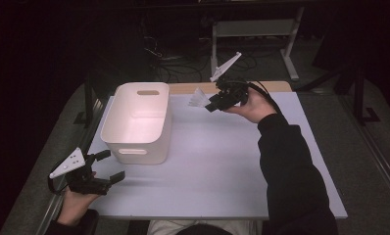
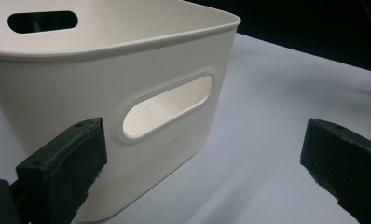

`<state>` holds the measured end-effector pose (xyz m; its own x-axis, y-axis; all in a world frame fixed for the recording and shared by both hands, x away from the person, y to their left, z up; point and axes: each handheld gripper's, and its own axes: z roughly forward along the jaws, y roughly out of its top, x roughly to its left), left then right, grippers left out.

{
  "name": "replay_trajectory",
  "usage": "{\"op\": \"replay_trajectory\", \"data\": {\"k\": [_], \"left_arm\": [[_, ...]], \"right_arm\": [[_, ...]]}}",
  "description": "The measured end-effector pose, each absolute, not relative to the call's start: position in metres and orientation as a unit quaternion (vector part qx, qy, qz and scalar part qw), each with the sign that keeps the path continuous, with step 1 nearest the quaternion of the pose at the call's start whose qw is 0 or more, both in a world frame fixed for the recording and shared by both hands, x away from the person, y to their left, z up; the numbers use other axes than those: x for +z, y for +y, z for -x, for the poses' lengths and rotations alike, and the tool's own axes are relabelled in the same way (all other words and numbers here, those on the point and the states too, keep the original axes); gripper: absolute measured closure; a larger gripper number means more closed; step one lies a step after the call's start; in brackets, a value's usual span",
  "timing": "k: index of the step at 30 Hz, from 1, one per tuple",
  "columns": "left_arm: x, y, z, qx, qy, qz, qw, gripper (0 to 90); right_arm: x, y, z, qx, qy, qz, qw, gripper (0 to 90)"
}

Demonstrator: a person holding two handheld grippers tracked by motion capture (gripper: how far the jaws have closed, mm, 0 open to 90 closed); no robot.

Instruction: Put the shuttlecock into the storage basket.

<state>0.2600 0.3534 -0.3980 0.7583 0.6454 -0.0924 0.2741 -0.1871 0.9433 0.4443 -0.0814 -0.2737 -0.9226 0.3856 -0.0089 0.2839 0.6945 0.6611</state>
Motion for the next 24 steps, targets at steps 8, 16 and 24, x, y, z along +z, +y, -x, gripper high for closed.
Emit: {"op": "replay_trajectory", "data": {"k": [8, 16, 24], "left_arm": [[-0.398, 0.354, -0.26, 0.166, 0.306, -0.752, 0.56, 0.2], [-0.398, 0.354, -0.26, 0.167, 0.306, -0.752, 0.56, 0.2], [-0.398, 0.354, -0.26, 0.167, 0.306, -0.751, 0.56, 0.1]], "right_arm": [[-0.264, -0.063, -0.44, 0.345, 0.922, -0.161, 0.074, 64.1], [-0.258, -0.054, -0.437, 0.345, 0.924, -0.149, 0.074, 64.1], [-0.251, -0.044, -0.436, 0.351, 0.923, -0.142, 0.073, 64.1]]}}
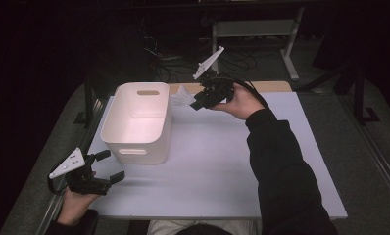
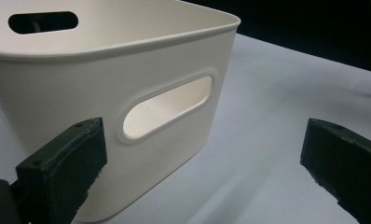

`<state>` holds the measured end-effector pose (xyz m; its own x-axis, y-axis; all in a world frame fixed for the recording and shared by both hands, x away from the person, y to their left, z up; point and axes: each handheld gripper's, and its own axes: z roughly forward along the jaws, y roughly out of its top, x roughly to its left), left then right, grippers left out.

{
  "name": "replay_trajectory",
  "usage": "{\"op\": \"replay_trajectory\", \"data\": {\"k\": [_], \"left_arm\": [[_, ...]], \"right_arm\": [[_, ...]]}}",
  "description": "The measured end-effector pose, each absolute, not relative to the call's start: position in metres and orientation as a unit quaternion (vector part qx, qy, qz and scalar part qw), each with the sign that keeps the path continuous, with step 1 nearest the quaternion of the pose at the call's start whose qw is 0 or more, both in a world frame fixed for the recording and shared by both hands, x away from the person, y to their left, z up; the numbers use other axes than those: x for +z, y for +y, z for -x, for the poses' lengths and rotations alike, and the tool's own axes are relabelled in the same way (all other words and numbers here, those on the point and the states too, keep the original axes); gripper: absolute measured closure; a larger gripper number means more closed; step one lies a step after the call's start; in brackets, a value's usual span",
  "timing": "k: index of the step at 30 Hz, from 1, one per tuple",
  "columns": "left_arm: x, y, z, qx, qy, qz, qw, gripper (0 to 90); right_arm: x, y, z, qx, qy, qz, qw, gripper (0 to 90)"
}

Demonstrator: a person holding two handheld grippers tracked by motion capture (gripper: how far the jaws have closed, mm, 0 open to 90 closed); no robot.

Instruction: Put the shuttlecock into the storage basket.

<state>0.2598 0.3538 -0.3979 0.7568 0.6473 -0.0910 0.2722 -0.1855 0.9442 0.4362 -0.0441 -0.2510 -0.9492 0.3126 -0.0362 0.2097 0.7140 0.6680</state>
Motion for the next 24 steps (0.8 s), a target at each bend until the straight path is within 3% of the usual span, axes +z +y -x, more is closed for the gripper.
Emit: {"op": "replay_trajectory", "data": {"k": [24], "left_arm": [[-0.398, 0.354, -0.26, 0.167, 0.306, -0.752, 0.559, 0.1]], "right_arm": [[-0.244, -0.01, -0.432, 0.368, 0.921, -0.111, 0.062, 64.1]]}}
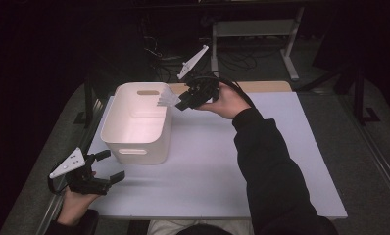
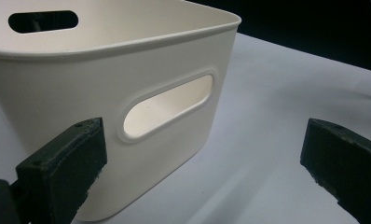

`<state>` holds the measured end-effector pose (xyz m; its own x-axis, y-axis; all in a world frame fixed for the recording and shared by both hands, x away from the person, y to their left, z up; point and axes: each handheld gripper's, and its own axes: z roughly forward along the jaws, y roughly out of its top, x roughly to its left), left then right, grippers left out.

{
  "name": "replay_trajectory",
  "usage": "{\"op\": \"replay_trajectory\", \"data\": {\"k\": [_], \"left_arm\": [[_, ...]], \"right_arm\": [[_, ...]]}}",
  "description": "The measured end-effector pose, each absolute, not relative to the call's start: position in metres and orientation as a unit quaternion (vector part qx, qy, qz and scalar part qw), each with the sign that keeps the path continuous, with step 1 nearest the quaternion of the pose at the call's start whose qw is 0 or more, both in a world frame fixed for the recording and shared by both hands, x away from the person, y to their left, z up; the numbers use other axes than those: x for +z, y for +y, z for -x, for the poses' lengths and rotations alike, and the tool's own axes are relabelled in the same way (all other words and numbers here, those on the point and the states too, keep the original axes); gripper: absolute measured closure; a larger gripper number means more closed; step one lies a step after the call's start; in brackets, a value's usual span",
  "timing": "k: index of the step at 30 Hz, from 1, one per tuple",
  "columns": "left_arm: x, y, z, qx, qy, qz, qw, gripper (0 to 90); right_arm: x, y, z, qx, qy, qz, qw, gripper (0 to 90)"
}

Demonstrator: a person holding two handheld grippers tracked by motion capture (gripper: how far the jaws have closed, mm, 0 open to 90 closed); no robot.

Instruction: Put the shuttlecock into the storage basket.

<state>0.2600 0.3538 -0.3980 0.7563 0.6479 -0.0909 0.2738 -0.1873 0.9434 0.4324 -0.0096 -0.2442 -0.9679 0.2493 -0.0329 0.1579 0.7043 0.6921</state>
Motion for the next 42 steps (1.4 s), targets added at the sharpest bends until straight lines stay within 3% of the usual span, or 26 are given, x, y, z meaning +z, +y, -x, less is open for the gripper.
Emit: {"op": "replay_trajectory", "data": {"k": [42], "left_arm": [[-0.398, 0.354, -0.26, 0.167, 0.306, -0.751, 0.561, 0.2]], "right_arm": [[-0.246, 0.057, -0.424, 0.344, 0.936, -0.064, 0.036, 64.1]]}}
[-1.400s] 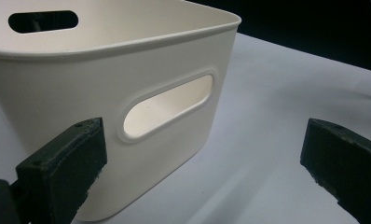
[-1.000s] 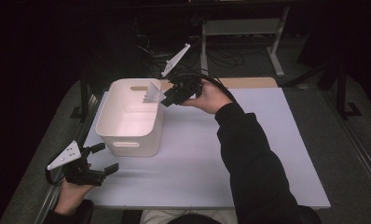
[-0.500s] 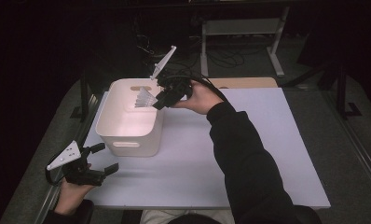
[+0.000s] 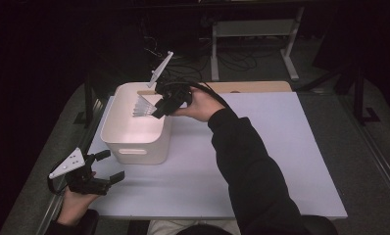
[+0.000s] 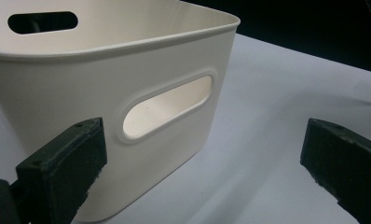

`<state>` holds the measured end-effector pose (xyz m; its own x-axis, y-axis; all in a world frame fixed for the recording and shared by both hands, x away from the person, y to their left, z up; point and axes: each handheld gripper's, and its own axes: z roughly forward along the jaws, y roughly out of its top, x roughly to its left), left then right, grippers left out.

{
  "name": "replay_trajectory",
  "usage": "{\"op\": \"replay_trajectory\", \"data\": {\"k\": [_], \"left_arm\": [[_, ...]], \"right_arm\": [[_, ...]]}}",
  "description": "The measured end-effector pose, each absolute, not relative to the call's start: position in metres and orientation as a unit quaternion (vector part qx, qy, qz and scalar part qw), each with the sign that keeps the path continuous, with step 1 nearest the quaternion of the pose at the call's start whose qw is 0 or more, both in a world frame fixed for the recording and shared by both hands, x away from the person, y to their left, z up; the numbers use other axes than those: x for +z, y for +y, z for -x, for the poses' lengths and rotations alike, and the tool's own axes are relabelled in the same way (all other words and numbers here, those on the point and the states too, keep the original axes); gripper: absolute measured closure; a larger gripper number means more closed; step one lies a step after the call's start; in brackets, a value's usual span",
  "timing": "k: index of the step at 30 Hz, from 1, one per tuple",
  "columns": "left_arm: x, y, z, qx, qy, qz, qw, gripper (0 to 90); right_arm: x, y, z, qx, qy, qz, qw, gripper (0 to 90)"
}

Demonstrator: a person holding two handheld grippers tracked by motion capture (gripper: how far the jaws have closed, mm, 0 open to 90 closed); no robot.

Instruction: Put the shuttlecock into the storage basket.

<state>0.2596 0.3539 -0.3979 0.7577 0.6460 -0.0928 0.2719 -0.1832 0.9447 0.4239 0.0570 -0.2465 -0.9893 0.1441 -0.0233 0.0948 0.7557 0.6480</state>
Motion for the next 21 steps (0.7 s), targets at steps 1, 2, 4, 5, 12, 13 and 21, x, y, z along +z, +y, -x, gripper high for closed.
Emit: {"op": "replay_trajectory", "data": {"k": [1, 2, 4, 5, 12, 13, 21], "left_arm": [[-0.398, 0.354, -0.26, 0.167, 0.305, -0.751, 0.561, 0.1], [-0.398, 0.354, -0.26, 0.167, 0.305, -0.751, 0.561, 0.1], [-0.398, 0.354, -0.26, 0.167, 0.305, -0.751, 0.561, 0.1], [-0.398, 0.354, -0.26, 0.166, 0.305, -0.751, 0.561, 0.1], [-0.398, 0.354, -0.259, 0.166, 0.304, -0.752, 0.561, 0.2], [-0.398, 0.354, -0.259, 0.166, 0.304, -0.751, 0.561, 0.1], [-0.398, 0.354, -0.259, 0.167, 0.304, -0.751, 0.562, 0.1]], "right_arm": [[-0.247, 0.059, -0.424, 0.343, 0.937, -0.061, 0.036, 64.2], [-0.248, 0.061, -0.424, 0.342, 0.937, -0.059, 0.035, 64.1], [-0.25, 0.063, -0.423, 0.342, 0.937, -0.058, 0.033, 64.1], [-0.251, 0.065, -0.423, 0.342, 0.937, -0.057, 0.032, 64.1], [-0.26, 0.073, -0.424, 0.34, 0.939, -0.053, 0.022, 64.1], [-0.262, 0.074, -0.424, 0.339, 0.939, -0.051, 0.021, 64.2], [-0.276, 0.082, -0.423, 0.338, 0.94, -0.05, 0.004, 64.1]]}}
